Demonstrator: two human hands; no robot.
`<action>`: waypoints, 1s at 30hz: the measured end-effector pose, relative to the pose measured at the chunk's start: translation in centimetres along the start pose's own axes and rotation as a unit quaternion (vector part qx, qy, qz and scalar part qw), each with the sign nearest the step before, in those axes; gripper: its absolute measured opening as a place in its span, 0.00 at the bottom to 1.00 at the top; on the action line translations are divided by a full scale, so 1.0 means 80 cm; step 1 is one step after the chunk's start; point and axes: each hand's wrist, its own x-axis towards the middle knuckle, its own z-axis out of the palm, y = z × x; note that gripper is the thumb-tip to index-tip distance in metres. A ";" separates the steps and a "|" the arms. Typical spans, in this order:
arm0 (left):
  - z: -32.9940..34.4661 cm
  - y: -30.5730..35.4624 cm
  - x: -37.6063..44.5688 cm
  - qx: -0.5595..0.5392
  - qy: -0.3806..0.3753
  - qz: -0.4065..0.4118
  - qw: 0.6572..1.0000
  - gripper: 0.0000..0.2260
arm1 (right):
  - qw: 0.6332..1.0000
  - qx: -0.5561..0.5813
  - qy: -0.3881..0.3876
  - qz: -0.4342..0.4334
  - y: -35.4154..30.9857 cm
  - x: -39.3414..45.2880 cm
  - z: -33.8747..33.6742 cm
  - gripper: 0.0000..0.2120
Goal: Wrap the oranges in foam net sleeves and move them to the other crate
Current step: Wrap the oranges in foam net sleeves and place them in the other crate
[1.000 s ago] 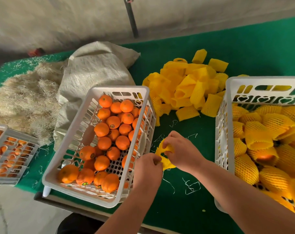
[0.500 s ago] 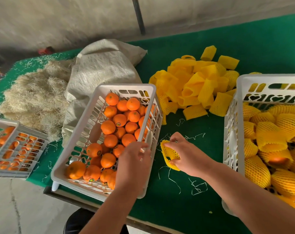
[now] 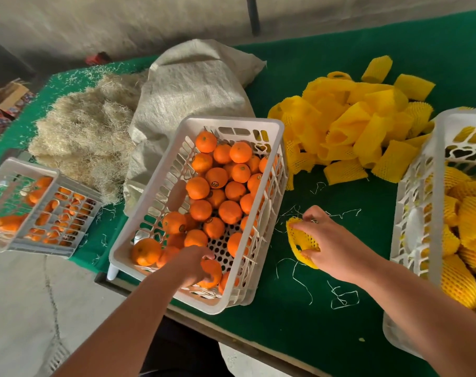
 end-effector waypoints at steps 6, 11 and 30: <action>0.020 0.011 0.024 0.197 -0.025 0.045 0.979 0.20 | 1.000 -0.006 -0.005 -0.005 0.002 0.000 0.001 0.30; 0.025 0.008 0.032 0.206 -0.026 0.039 0.978 0.17 | 1.000 -0.010 -0.003 0.002 0.002 -0.001 0.001 0.30; -0.077 0.206 -0.120 -0.663 -0.043 0.198 0.721 0.24 | 0.997 0.044 0.060 -0.003 -0.005 0.003 -0.013 0.26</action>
